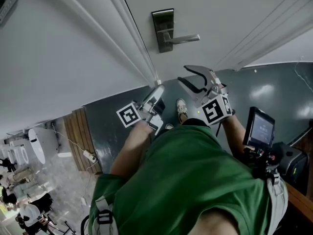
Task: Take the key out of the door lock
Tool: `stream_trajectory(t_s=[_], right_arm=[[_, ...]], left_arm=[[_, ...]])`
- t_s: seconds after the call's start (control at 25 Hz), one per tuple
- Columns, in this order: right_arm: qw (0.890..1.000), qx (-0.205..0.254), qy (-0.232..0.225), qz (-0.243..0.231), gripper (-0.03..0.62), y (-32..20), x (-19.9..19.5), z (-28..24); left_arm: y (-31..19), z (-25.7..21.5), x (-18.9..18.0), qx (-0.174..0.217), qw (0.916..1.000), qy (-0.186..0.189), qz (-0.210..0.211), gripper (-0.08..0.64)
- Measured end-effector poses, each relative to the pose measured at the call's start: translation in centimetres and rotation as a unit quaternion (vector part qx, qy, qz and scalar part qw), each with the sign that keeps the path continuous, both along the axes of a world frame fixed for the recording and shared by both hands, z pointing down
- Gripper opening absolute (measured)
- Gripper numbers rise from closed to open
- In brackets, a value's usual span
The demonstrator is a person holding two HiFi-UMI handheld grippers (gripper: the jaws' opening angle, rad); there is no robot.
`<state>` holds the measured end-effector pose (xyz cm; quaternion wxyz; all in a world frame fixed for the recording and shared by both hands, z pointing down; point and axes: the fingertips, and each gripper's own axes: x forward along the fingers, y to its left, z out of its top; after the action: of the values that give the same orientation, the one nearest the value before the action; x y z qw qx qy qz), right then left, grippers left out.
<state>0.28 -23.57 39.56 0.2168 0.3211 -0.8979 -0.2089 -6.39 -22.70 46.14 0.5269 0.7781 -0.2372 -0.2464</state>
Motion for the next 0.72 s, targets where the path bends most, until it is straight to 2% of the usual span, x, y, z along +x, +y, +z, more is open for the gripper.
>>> stream_trajectory(t_s=[0.08,0.28,0.36,0.52,0.72], right_arm=[[1.000,-0.001,-0.009,0.003,0.164,2.5,-1.0,-0.8],[0.999,-0.027,-0.044,0.017,0.164,1.7,-0.4,-0.7],[0.996,-0.042,-0.072,0.025,0.164,2.1,-0.3,-0.4],[0.981,-0.101,-0.157,0.057,0.164,3.9,-0.8,0.1],[0.962,-0.155,-0.209,0.078,0.155,4.3,0.3,2.2]], left_arm=[[2.3,-1.1,-0.9,0.012,0.9999,-0.004,0.001,0.028],[1.2,-1.7,-0.2,0.032,0.9993,-0.018,0.005,0.028],[1.3,-1.4,-0.3,0.041,0.9987,-0.029,0.002,0.028],[2.6,-1.0,-1.8,0.067,0.9948,-0.077,-0.006,0.028],[2.8,-0.5,-1.3,0.074,0.9937,-0.084,-0.001,0.028]])
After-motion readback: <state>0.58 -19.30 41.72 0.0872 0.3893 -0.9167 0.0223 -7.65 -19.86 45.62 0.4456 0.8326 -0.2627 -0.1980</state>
